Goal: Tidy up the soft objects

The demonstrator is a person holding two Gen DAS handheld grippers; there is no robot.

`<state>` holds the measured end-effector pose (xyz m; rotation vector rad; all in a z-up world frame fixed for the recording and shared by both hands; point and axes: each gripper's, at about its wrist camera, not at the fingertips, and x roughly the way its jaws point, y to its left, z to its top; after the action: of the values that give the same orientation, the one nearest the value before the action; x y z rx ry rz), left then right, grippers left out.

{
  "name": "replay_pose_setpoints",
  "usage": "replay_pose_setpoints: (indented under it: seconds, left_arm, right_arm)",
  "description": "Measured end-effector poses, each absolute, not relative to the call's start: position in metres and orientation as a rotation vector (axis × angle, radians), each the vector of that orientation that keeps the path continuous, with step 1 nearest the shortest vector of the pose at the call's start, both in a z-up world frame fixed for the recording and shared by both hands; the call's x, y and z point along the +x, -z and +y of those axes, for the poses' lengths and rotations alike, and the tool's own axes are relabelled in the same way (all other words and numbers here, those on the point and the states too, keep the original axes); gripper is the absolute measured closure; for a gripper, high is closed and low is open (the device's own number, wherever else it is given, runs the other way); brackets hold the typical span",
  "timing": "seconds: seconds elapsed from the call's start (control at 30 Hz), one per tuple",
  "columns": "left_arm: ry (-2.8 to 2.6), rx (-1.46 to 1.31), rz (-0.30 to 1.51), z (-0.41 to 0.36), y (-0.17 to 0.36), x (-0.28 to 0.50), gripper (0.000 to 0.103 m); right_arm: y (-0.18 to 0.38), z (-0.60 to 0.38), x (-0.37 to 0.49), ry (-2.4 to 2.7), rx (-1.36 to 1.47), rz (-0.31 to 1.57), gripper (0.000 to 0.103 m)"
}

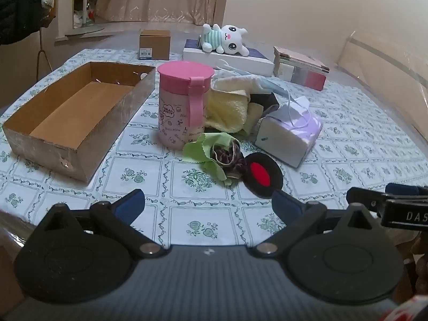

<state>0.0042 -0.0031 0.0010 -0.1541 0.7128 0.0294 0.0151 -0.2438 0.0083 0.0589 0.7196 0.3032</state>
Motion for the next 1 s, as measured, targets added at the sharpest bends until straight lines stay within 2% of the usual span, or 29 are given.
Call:
replay_pose_setpoints:
  seconds: [1.0]
  left_arm:
    - [-0.015,-0.141,0.716,-0.003,0.002,-0.004,0.004]
  right_arm:
    - [-0.01,-0.243,0.016,-0.298,0.066,0.712,0.001]
